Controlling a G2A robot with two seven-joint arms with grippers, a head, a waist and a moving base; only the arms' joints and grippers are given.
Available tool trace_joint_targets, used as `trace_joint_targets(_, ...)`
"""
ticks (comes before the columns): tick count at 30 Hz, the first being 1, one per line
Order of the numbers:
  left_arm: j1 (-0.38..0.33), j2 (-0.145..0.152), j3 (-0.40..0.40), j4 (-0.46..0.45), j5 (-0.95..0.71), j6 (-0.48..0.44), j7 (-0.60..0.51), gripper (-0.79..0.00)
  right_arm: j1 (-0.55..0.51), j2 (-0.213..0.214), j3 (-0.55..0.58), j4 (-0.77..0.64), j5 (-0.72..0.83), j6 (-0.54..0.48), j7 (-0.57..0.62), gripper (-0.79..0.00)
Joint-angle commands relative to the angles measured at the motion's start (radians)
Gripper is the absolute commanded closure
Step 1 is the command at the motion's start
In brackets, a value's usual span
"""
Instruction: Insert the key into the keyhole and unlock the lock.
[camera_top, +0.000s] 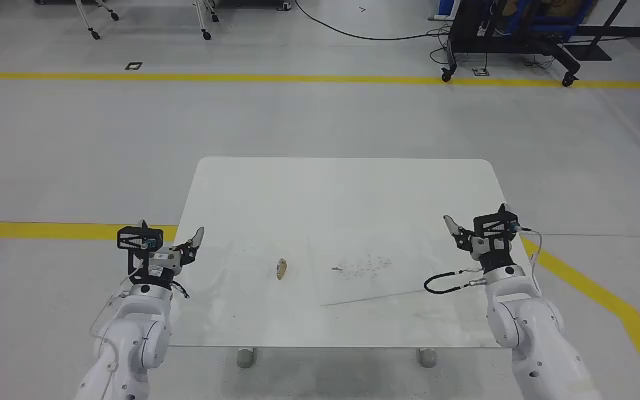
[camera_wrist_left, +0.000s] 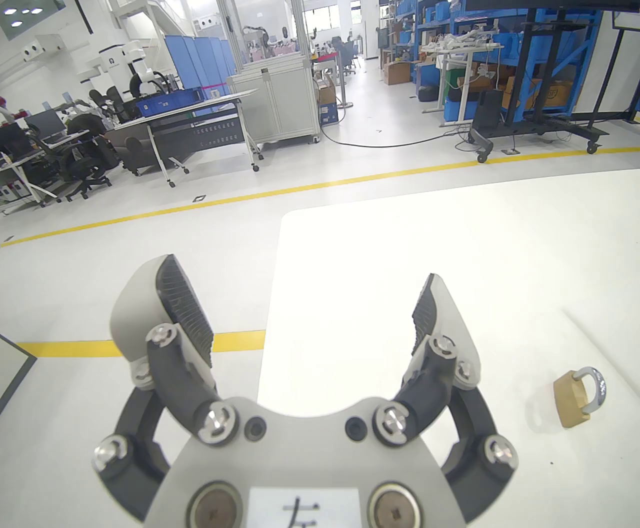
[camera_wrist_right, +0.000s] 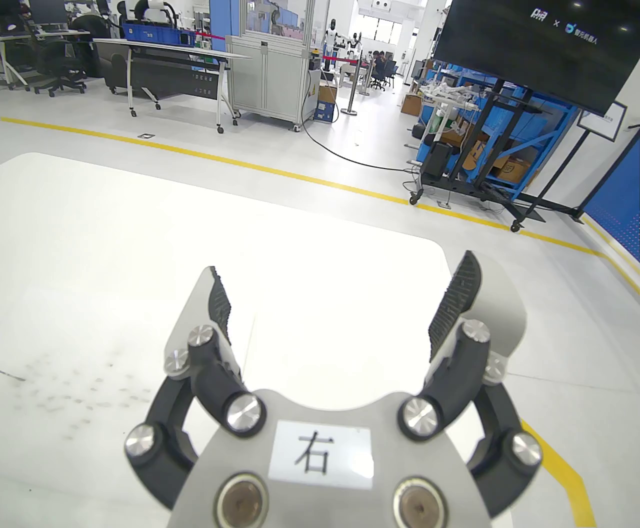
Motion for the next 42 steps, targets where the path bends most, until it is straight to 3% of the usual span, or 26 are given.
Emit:
trace_joint_targets(1, 0.0, 0.0, 0.0, 0.0, 0.0, 0.0, 0.0, -0.784, 0.0, 0.0, 0.0, 0.0, 0.0, 0.0, 0.0, -0.784)
trace_joint_targets(6, 0.0, 0.0, 0.0, 0.0, 0.0, 0.0, 0.0, -0.785, 0.006, 0.0, -0.025, -0.001, -0.014, -0.037, 0.005, -0.785)
trace_joint_targets(12, 0.0, 0.0, 0.0, 0.0, 0.0, 0.0, 0.0, -0.785, 0.089, -0.011, -0.211, 0.047, -0.034, -0.231, 0.055, -0.785)
trace_joint_targets(19, 0.0, 0.0, 0.0, 0.0, 0.0, 0.0, 0.0, -0.785, 0.19, -0.034, -0.392, 0.138, 0.007, -0.34, 0.12, -0.785)
trace_joint_targets(34, 0.0, 0.0, 0.0, 0.0, 0.0, 0.0, 0.0, -0.785, 0.2, -0.035, -0.407, 0.152, -0.003, -0.353, 0.144, -0.785)
trace_joint_targets(37, 0.0, 0.0, 0.0, 0.0, 0.0, 0.0, 0.0, -0.785, 0.282, -0.042, -0.456, 0.234, 0.045, -0.465, 0.22, -0.785)
trace_joint_targets(42, 0.0, 0.0, 0.0, 0.0, 0.0, 0.0, 0.0, -0.785, 0.471, -0.044, -0.508, 0.412, 0.139, -0.814, 0.332, -0.785)
